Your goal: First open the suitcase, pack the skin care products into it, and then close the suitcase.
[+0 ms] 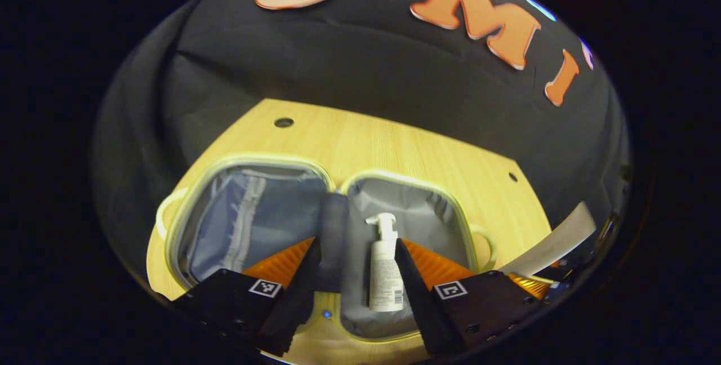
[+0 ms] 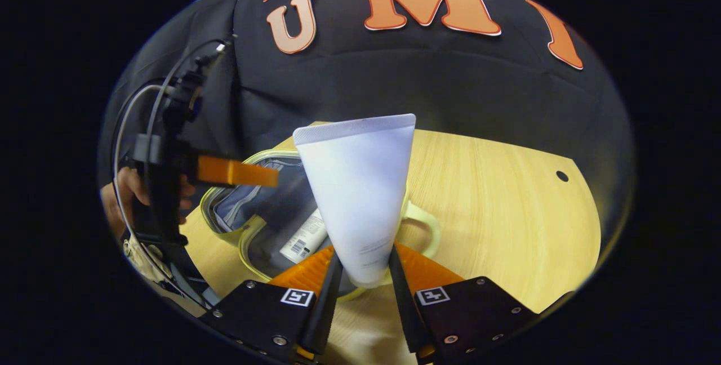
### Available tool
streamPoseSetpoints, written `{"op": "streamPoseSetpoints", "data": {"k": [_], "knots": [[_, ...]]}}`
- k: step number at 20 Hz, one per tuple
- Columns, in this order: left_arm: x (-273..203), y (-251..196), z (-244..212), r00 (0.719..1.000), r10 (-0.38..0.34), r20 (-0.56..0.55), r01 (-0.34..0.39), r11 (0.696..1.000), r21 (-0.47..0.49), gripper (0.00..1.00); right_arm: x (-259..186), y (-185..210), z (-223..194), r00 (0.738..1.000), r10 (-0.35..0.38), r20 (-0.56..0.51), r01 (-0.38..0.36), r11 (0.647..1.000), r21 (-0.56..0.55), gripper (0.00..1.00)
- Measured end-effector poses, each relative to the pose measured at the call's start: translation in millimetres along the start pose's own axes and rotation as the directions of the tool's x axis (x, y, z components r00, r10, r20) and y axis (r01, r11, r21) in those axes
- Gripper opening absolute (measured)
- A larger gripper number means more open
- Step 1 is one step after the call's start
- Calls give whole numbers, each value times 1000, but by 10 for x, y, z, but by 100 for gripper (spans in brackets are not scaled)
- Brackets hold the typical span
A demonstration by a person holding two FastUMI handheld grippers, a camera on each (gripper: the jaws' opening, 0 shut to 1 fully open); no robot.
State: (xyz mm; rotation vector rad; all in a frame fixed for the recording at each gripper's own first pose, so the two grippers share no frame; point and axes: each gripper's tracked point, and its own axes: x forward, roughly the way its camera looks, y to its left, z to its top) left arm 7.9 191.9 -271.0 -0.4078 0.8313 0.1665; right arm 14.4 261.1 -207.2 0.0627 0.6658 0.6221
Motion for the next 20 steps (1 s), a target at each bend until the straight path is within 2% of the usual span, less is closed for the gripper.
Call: {"op": "streamPoseSetpoints", "data": {"k": [2,6,10,14,17,20], "knots": [[-168,221,186,997,35,64,-35,999,-1,88,94,105,-21,1000,18,-21,-18,1000,8,52],[-493,850,383,985,120,127,-121,993,-4,89,338,278,-190,996,24,-85,-21,999,37,52],[-627,1663,216,972,220,83,-214,974,-69,89,540,353,-464,983,-4,-183,18,997,71,52],[-710,2396,95,947,316,52,-311,946,-95,89,712,355,-519,969,-46,-241,72,992,100,52],[-709,2779,37,930,366,32,-361,926,-111,89,824,295,-448,965,-70,-251,104,987,122,52],[-757,3009,-37,923,384,23,-376,914,-154,89,858,254,-449,959,-90,-268,131,981,140,52]]}}
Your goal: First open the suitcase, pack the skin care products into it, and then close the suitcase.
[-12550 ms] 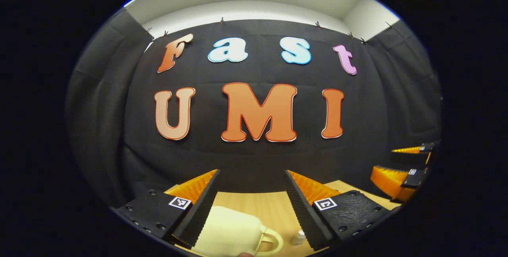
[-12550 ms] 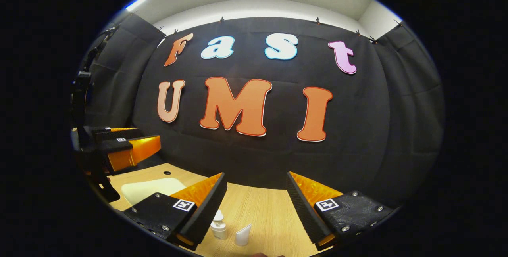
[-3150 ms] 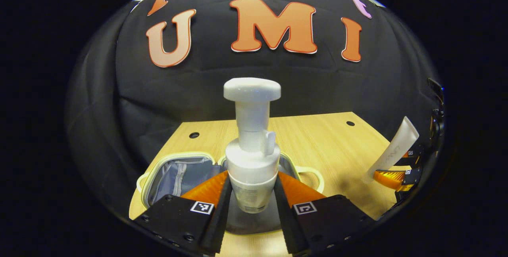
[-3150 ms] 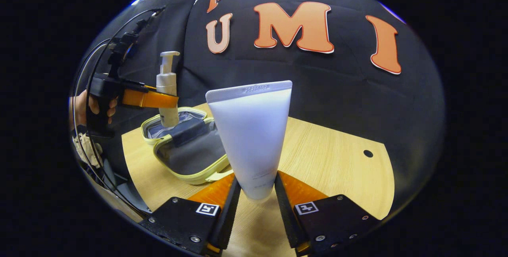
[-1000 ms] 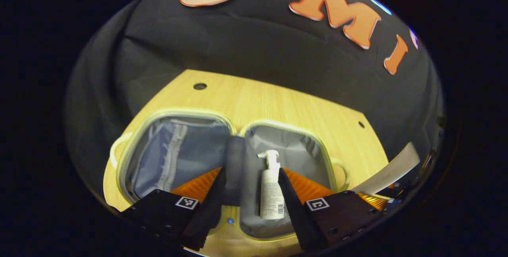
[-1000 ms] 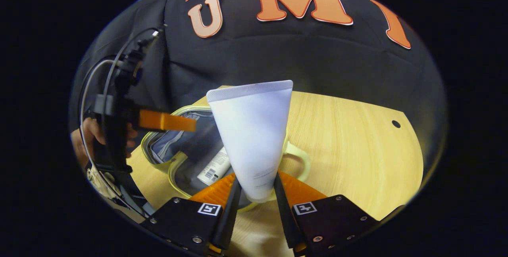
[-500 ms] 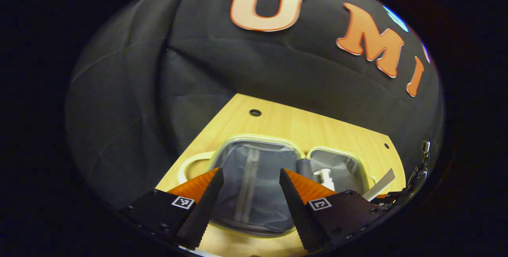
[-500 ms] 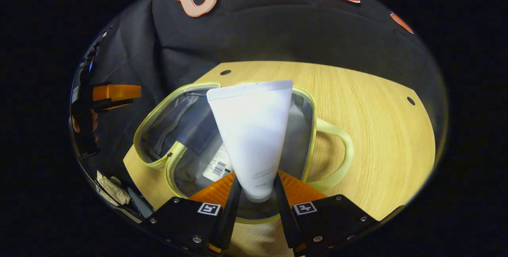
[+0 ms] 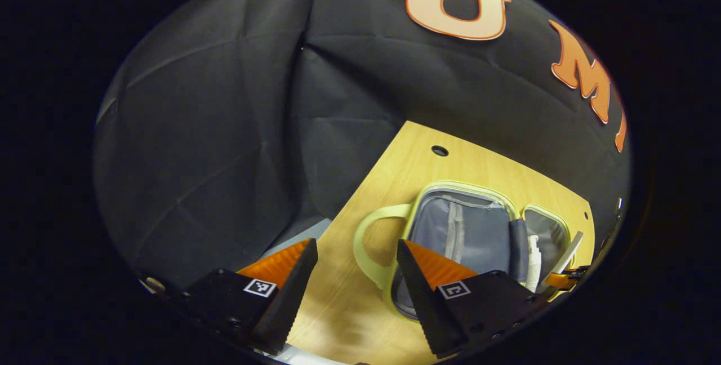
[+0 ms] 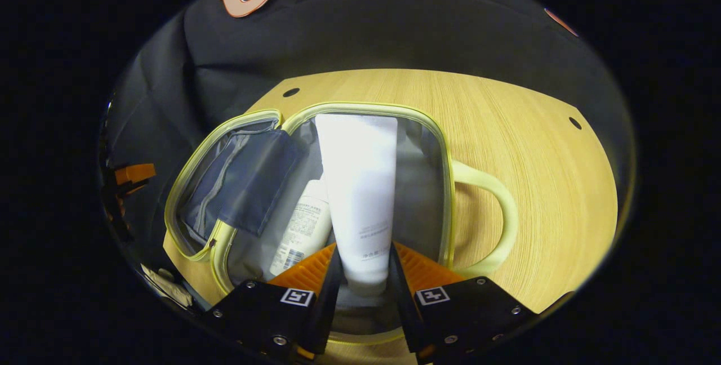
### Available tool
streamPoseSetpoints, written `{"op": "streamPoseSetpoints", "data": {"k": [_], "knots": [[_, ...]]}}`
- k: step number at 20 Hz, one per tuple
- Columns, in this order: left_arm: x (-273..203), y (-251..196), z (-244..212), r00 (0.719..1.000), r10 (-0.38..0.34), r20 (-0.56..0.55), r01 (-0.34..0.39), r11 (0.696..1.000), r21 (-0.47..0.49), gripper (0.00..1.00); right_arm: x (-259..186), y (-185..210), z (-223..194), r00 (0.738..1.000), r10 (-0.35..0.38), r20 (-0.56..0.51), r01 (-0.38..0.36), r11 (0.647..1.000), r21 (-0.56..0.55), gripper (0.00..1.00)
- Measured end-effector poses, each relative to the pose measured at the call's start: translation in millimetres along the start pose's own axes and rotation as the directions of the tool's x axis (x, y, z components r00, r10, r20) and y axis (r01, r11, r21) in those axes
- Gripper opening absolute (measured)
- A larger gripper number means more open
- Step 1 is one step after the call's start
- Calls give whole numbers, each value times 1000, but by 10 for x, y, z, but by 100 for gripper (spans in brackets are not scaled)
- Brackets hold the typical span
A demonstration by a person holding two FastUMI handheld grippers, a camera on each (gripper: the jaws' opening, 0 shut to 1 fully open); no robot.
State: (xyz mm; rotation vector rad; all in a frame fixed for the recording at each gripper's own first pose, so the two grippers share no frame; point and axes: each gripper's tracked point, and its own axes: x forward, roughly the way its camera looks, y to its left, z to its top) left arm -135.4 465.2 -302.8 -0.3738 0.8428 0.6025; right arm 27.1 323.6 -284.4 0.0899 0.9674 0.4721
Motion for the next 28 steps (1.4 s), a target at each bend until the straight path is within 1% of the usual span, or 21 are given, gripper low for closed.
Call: {"op": "streamPoseSetpoints", "data": {"k": [1,2,3,4,7,10,12,13,14,15,16,17,19,20,21,22,23,24,25,27,28], "knots": [[14,40,-9,1000,-1,-2,1,1000,-23,88,6,0,8,1000,-4,2,4,1000,1,58],[30,73,-7,1000,-9,1,10,999,-52,88,4,-7,-2,1000,-13,3,13,1000,-3,52],[61,88,-7,1000,-17,-4,17,996,-87,88,-8,-8,-2,1000,-17,3,17,1000,-5,52],[69,102,-31,1000,-30,-5,29,992,-121,88,-25,-8,12,1000,-24,11,25,1000,-9,54],[262,176,-79,997,-63,-32,56,978,-201,88,-157,-74,203,996,-49,79,49,999,8,55],[510,135,-213,985,-142,-93,109,949,-295,88,-343,-172,412,987,-66,144,59,997,52,63],[650,174,-367,973,-171,-154,112,936,-335,89,-521,-280,533,977,-88,196,77,995,65,69],[717,153,-404,965,-198,-169,130,929,-346,89,-592,-350,556,973,-105,207,94,993,66,71],[754,83,-417,956,-231,-180,152,918,-367,89,-646,-402,559,970,-117,214,105,992,66,75],[787,-9,-427,942,-279,-186,191,902,-386,93,-703,-458,561,968,-126,219,115,991,65,77],[787,-65,-447,929,-316,-195,219,890,-399,89,-756,-501,556,965,-137,225,127,990,58,79],[854,-77,-448,925,-331,-188,233,883,-408,82,-818,-554,581,959,-151,239,144,989,45,80],[933,-123,-461,912,-363,-190,254,865,-433,75,-984,-669,674,943,-168,289,173,985,10,82],[954,-225,-485,893,-407,-190,289,844,-453,64,-1051,-697,732,932,-169,320,181,983,-8,83],[944,-236,-453,890,-424,-170,311,836,-453,54,-1098,-731,776,923,-172,343,191,981,-23,83],[973,-231,-456,884,-440,-159,332,830,-448,53,-1119,-766,782,921,-177,348,200,979,-31,83],[959,-129,-370,897,-419,-141,320,834,-449,52,-1137,-793,776,921,-180,345,204,978,-33,83],[1051,-193,-355,895,-431,-118,329,814,-478,33,-1177,-833,796,918,-185,350,209,977,-33,84],[902,-227,-314,881,-464,-94,360,785,-504,14,-1223,-884,820,913,-192,359,218,976,-32,84],[770,-358,-164,855,-519,-7,436,726,-532,13,-1312,-939,836,905,-199,376,229,973,-37,85],[674,-375,-50,844,-535,44,475,706,-525,13,-1342,-969,839,902,-198,383,233,971,-46,85]]}}
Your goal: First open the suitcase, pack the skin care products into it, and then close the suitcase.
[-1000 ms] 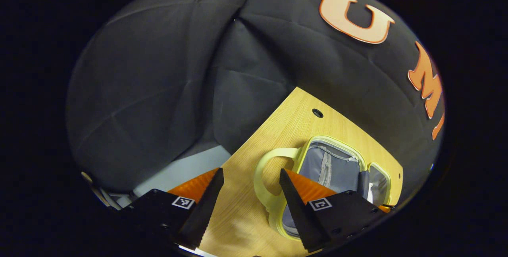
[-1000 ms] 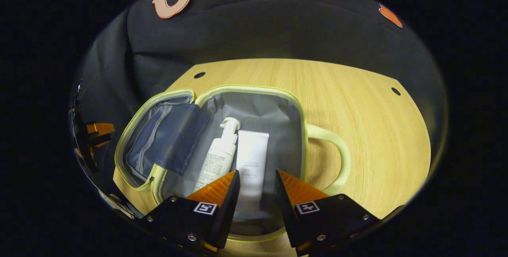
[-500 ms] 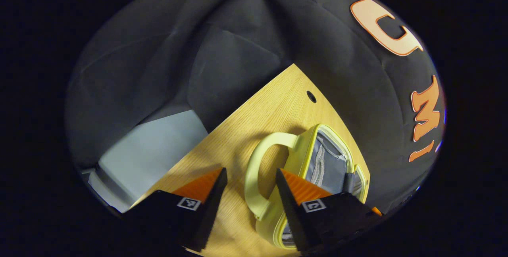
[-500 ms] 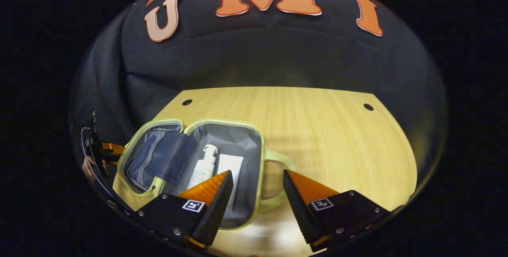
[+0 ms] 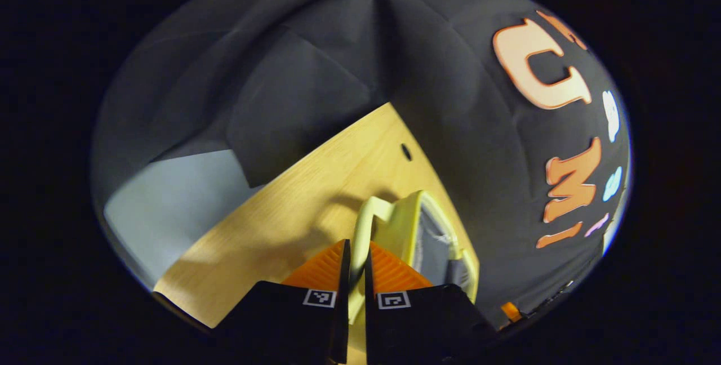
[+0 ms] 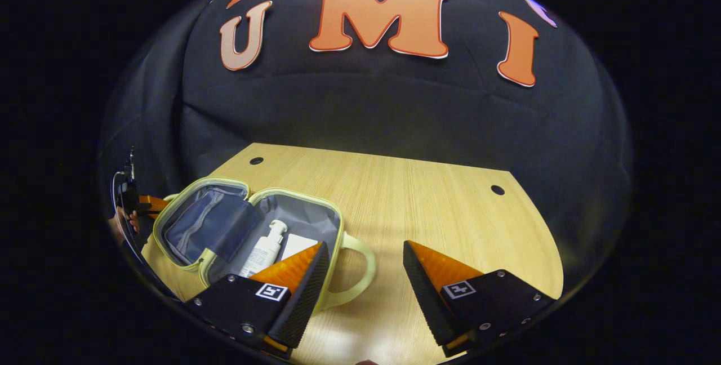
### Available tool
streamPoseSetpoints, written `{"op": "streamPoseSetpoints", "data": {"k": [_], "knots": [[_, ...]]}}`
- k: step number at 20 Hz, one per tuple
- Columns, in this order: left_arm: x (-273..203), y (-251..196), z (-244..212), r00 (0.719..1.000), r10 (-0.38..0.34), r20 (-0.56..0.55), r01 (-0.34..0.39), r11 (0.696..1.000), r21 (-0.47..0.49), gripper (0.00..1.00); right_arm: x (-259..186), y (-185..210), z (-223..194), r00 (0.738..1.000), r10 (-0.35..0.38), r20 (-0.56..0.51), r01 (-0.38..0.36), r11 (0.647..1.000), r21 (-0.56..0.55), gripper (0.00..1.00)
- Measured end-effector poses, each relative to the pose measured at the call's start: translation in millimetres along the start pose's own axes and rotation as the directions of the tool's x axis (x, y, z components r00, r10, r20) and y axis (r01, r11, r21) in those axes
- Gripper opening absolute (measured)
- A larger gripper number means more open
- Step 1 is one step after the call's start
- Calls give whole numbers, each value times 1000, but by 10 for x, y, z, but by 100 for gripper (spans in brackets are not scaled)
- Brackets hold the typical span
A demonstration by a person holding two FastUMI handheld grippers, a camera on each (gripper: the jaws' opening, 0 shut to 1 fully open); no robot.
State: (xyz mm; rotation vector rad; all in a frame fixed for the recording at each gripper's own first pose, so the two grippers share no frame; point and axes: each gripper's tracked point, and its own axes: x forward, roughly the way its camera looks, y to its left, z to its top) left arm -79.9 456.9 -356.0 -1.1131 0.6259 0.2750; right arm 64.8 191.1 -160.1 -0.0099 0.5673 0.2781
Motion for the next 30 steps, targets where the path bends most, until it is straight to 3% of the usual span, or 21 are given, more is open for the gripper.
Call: {"op": "streamPoseSetpoints", "data": {"k": [2,8,16,23,30], "knots": [[-194,-262,123,996,-74,47,73,997,16,11,7,-81,6,1000,-6,7,6,999,-36,85],[-608,-1051,197,975,-203,92,192,974,118,10,9,-25,158,999,32,40,-30,998,-48,86],[-913,-2513,-96,922,-384,52,351,883,311,15,-137,-144,473,988,47,144,-31,994,-108,87],[-949,-3228,-616,905,-426,-9,395,831,391,16,-275,-371,541,981,56,187,-38,994,-102,88],[-762,-3976,-1468,895,-428,-122,431,764,481,16,-407,-696,581,972,58,230,-42,996,-77,89]]}}
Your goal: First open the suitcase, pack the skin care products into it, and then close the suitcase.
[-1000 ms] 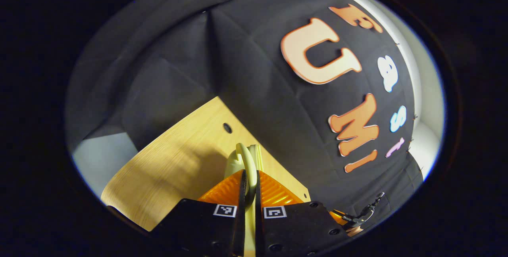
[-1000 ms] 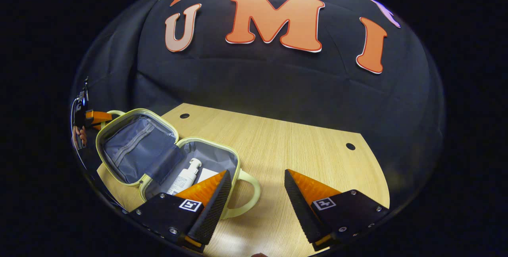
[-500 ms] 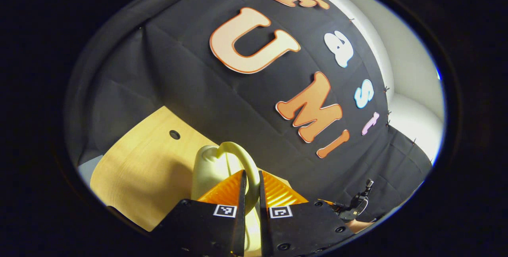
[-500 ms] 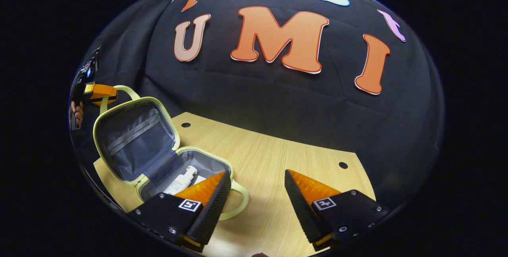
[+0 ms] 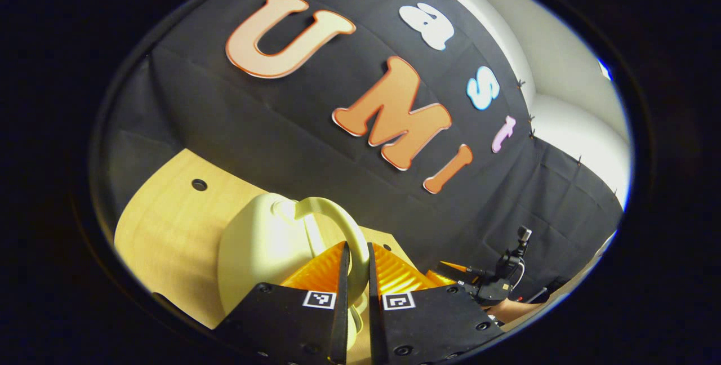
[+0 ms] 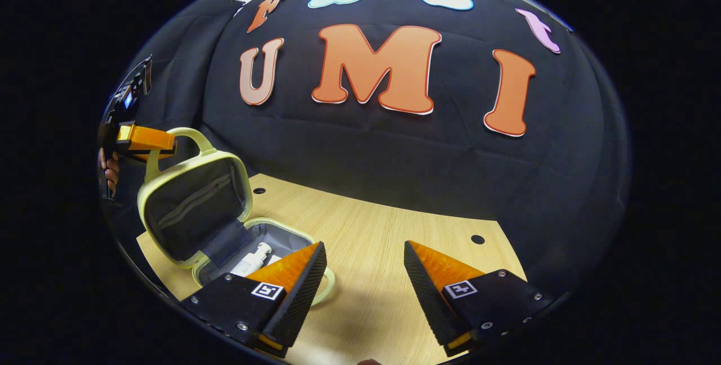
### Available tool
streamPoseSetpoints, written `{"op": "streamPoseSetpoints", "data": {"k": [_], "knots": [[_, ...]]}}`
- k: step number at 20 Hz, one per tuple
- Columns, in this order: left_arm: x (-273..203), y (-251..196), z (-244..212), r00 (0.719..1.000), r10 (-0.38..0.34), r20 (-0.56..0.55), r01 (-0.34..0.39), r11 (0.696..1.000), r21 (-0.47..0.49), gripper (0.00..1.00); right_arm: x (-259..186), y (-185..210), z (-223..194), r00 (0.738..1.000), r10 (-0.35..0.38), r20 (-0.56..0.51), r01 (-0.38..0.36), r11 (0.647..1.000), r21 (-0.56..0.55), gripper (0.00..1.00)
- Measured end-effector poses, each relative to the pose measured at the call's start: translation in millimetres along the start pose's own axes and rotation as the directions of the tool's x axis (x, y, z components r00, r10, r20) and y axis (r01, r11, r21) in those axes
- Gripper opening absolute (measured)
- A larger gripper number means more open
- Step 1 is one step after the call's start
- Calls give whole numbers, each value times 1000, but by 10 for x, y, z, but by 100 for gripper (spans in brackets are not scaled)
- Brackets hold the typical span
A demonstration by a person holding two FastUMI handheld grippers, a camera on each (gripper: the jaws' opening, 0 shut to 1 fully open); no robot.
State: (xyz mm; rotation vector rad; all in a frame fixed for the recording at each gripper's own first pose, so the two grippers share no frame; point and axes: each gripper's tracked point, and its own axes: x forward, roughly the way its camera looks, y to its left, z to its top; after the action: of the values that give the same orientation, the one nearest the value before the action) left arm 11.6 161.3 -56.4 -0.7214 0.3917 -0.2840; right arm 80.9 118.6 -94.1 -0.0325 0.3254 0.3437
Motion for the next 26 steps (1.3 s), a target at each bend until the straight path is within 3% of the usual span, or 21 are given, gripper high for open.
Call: {"op": "streamPoseSetpoints", "data": {"k": [9,13,20,26], "knots": [[647,-657,-820,989,-56,-137,51,998,-33,16,-173,-396,-209,1000,4,-5,-4,999,32,89],[914,-727,-1181,974,-49,-221,45,999,-21,16,-190,-537,-290,1000,14,-13,-14,999,33,89],[1279,-727,-1746,957,43,-287,-43,999,7,16,-203,-690,-380,998,56,-15,-56,998,20,89],[1592,-605,-2496,897,155,-413,-156,987,31,16,-176,-793,-462,997,78,-29,-77,997,31,89]]}}
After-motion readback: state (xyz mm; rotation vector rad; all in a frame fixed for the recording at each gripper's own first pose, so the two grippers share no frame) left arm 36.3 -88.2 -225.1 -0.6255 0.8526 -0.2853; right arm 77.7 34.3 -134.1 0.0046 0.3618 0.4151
